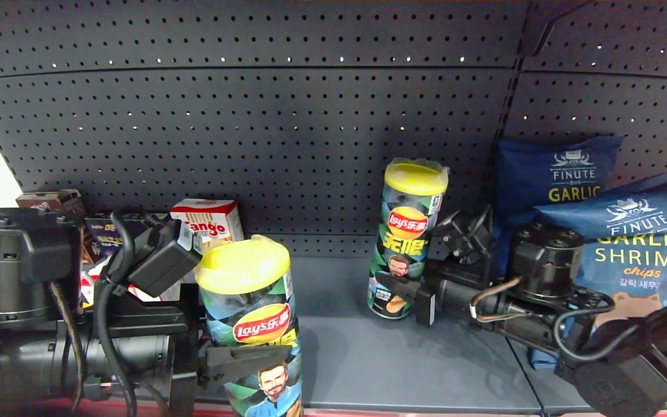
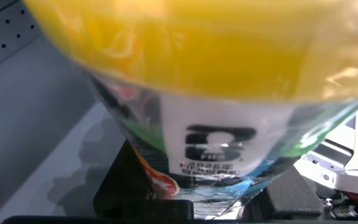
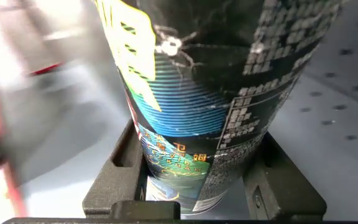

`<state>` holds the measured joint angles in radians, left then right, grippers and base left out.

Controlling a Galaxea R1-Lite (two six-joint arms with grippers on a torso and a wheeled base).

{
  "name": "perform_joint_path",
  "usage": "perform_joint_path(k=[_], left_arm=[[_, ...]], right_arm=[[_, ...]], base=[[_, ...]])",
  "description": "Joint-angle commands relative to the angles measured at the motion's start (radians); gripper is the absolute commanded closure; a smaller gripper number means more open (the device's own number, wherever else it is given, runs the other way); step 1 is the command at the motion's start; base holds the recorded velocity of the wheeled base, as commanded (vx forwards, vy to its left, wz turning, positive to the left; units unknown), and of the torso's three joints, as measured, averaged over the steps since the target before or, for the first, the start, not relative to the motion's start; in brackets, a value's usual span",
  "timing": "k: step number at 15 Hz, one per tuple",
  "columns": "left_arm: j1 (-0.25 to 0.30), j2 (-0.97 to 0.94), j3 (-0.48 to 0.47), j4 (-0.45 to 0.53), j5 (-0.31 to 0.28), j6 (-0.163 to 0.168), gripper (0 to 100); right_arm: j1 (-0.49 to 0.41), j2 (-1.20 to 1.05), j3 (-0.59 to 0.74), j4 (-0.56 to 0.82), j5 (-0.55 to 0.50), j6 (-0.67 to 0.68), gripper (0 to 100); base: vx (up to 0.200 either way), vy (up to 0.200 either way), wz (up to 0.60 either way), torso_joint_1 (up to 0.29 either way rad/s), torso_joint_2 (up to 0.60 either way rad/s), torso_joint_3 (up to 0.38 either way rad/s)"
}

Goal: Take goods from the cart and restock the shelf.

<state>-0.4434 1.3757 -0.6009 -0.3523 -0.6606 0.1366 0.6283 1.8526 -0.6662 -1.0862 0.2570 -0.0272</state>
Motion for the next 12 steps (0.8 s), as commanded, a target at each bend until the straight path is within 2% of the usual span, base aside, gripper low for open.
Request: perform_joint_path(k=[1, 4, 12], left_arm=[[-0.003, -0.003, 0.004, 0.000, 0.003, 0.000, 100], [-0.003, -0.003, 0.006, 0.000, 0.006, 0.001, 100], [0.000, -0.006, 0.009, 0.001, 0.013, 0.000, 100]], right_arm=[[0.045, -0.095, 0.073, -0.003, 0.001, -0.002, 100], [0.088, -0.125, 0.152, -0.009, 0.002, -0.002, 100], [0.091, -0.107, 0.280, -0.092, 0.007, -0.005, 100]], base=[[0.000, 0.000, 0.00, 0.000, 0.00, 0.000], [0.000, 0.000, 0.00, 0.000, 0.00, 0.000], [0.000, 0.000, 0.00, 0.000, 0.00, 0.000]])
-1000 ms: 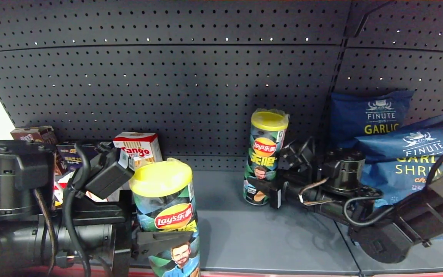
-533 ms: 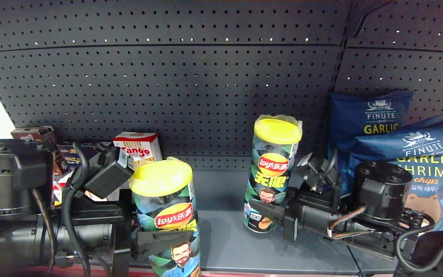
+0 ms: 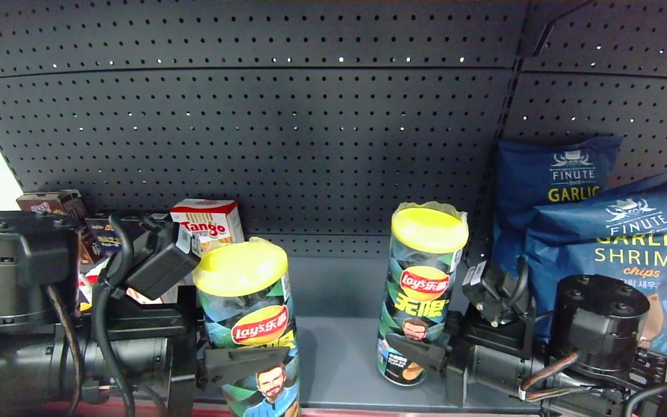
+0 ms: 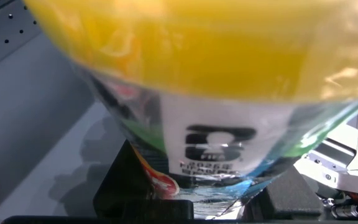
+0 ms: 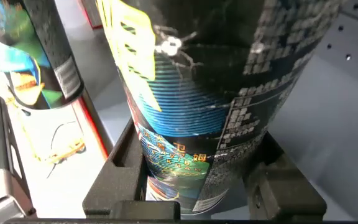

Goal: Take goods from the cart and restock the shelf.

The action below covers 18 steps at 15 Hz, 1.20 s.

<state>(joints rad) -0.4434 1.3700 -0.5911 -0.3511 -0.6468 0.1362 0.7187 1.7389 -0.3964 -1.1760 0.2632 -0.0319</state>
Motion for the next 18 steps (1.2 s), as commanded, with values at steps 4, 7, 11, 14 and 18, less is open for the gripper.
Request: perform_joint_path(k=[4, 7, 11, 14, 18], left_arm=[[0.002, 0.003, -0.001, -0.002, -0.001, 0.000, 100], [0.002, 0.003, -0.001, -0.002, -0.001, 0.000, 100], [0.002, 0.003, -0.001, -0.002, -0.001, 0.000, 100], [0.002, 0.003, 0.000, -0.002, -0.001, 0.000, 100], [0.002, 0.001, 0.002, -0.002, -0.001, 0.000, 100]], right_arm=[[0.001, 0.037, 0.016, -0.011, 0.001, 0.000, 100], [0.001, 0.083, 0.007, -0.063, -0.001, 0.000, 100], [0.001, 0.093, 0.013, -0.068, 0.001, -0.002, 100], [-0.004, 0.091, 0.019, -0.070, 0.001, -0.003, 100], [-0.004, 0.077, 0.033, -0.071, -0.002, -0.003, 0]], base=[[0.000, 0.000, 0.00, 0.000, 0.00, 0.000], [0.000, 0.000, 0.00, 0.000, 0.00, 0.000], [0.000, 0.000, 0.00, 0.000, 0.00, 0.000], [0.000, 0.000, 0.00, 0.000, 0.00, 0.000], [0.000, 0.000, 0.00, 0.000, 0.00, 0.000]])
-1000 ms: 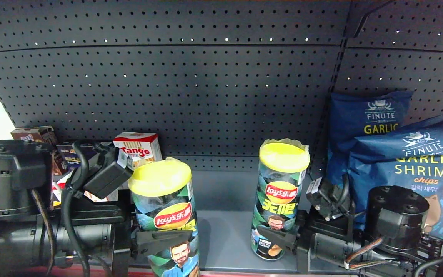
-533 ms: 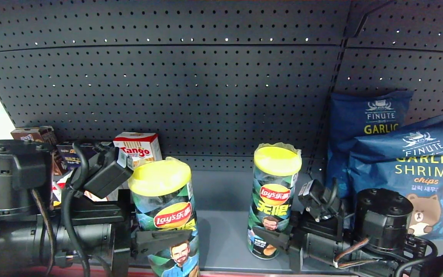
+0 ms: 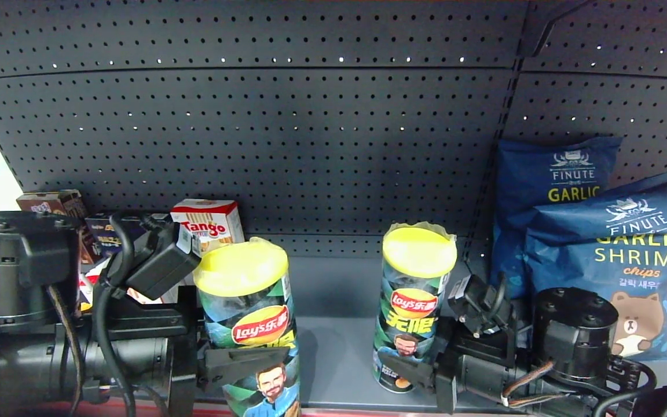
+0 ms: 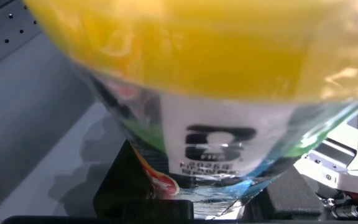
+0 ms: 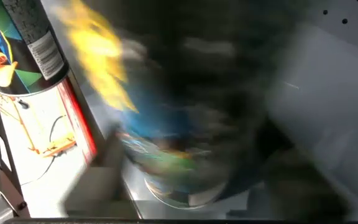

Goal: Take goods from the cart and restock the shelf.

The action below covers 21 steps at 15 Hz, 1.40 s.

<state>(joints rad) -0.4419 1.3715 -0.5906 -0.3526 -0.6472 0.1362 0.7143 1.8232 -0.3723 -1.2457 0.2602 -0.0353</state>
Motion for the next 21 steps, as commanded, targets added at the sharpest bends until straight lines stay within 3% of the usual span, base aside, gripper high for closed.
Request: perform_joint_path(k=[1, 4, 8, 10, 13, 15, 17, 20, 21], left_arm=[[0.000, 0.000, 0.005, 0.000, 0.000, 0.000, 100], [0.000, 0.001, 0.014, -0.002, 0.000, 0.000, 100], [0.000, 0.000, 0.012, -0.002, 0.000, 0.000, 100], [0.000, 0.000, 0.008, -0.002, 0.000, 0.000, 100], [0.002, 0.000, 0.002, -0.002, 0.000, 0.000, 100], [0.000, -0.002, -0.009, -0.002, 0.000, 0.002, 100], [-0.001, 0.001, -0.026, -0.002, 0.000, 0.003, 100], [-0.001, 0.001, -0.034, -0.002, -0.002, 0.003, 100], [-0.001, 0.000, -0.034, -0.002, -0.003, 0.003, 100]], right_arm=[[0.001, -0.024, 0.027, -0.014, 0.001, 0.000, 0], [0.001, -0.107, 0.122, -0.061, 0.001, 0.000, 0], [-0.006, -0.386, 0.259, -0.064, 0.004, 0.006, 0], [-0.073, -0.536, 0.314, -0.058, 0.001, 0.006, 0], [-0.262, -0.680, 0.372, -0.052, -0.001, 0.003, 0], [-0.407, -0.829, 0.372, 0.057, -0.010, 0.003, 0], [-0.538, -0.995, 0.372, 0.249, -0.036, 0.005, 0], [-0.661, -1.263, 0.372, 0.551, -0.070, 0.026, 0], [-0.707, -1.477, 0.372, 0.770, -0.075, 0.032, 0]], base=[[0.000, 0.000, 0.00, 0.000, 0.00, 0.000], [0.000, 0.000, 0.00, 0.000, 0.00, 0.000], [0.000, 0.000, 0.00, 0.000, 0.00, 0.000], [0.000, 0.000, 0.00, 0.000, 0.00, 0.000], [0.000, 0.000, 0.00, 0.000, 0.00, 0.000], [0.000, 0.000, 0.00, 0.000, 0.00, 0.000], [0.000, 0.000, 0.00, 0.000, 0.00, 0.000], [0.000, 0.000, 0.00, 0.000, 0.00, 0.000], [0.000, 0.000, 0.00, 0.000, 0.00, 0.000]])
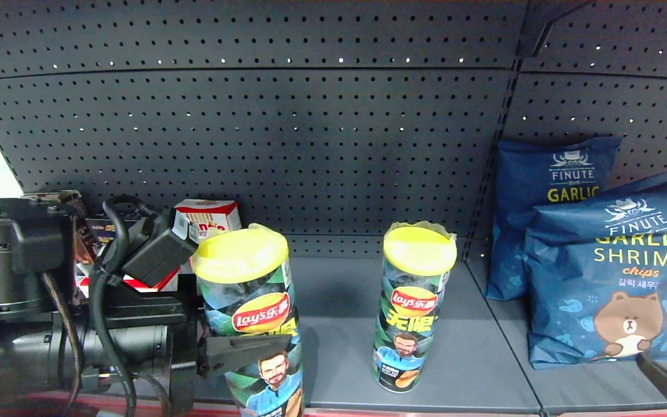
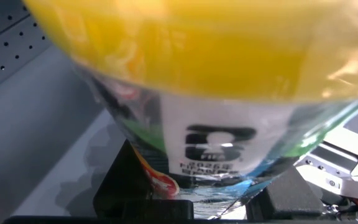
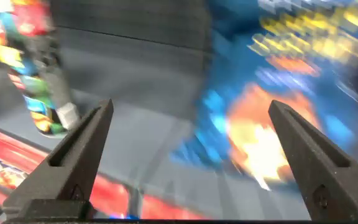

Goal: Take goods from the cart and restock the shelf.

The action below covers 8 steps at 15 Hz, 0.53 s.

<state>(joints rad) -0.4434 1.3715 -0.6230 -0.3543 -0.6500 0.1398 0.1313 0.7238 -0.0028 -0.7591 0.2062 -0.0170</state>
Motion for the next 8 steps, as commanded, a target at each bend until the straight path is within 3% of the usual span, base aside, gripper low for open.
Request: perform_joint_path(k=[1, 2, 3, 5, 8], left_arm=[[0.000, 0.000, -0.001, 0.000, -0.002, 0.000, 100], [0.000, 0.000, -0.003, 0.000, -0.002, 0.000, 100], [0.000, -0.003, -0.004, 0.001, -0.002, 0.000, 100], [0.002, -0.020, -0.004, 0.005, -0.002, 0.000, 100], [0.002, -0.023, -0.009, 0.003, -0.003, 0.000, 100]], right_arm=[[-0.144, -0.540, 0.001, 0.463, -0.021, 0.014, 0], [-0.151, -0.626, -0.003, 0.555, -0.022, 0.014, 0], [-0.139, -0.718, 0.003, 0.663, -0.090, -0.004, 0], [-0.130, -0.724, 0.003, 0.701, -0.269, -0.003, 0], [-0.130, -0.724, 0.003, 0.701, -0.284, 0.022, 0]], base=[[0.000, 0.000, 0.00, 0.000, 0.00, 0.000], [0.000, 0.000, 0.00, 0.000, 0.00, 0.000], [0.000, 0.000, 0.00, 0.000, 0.00, 0.000], [0.000, 0.000, 0.00, 0.000, 0.00, 0.000], [0.000, 0.000, 0.00, 0.000, 0.00, 0.000]])
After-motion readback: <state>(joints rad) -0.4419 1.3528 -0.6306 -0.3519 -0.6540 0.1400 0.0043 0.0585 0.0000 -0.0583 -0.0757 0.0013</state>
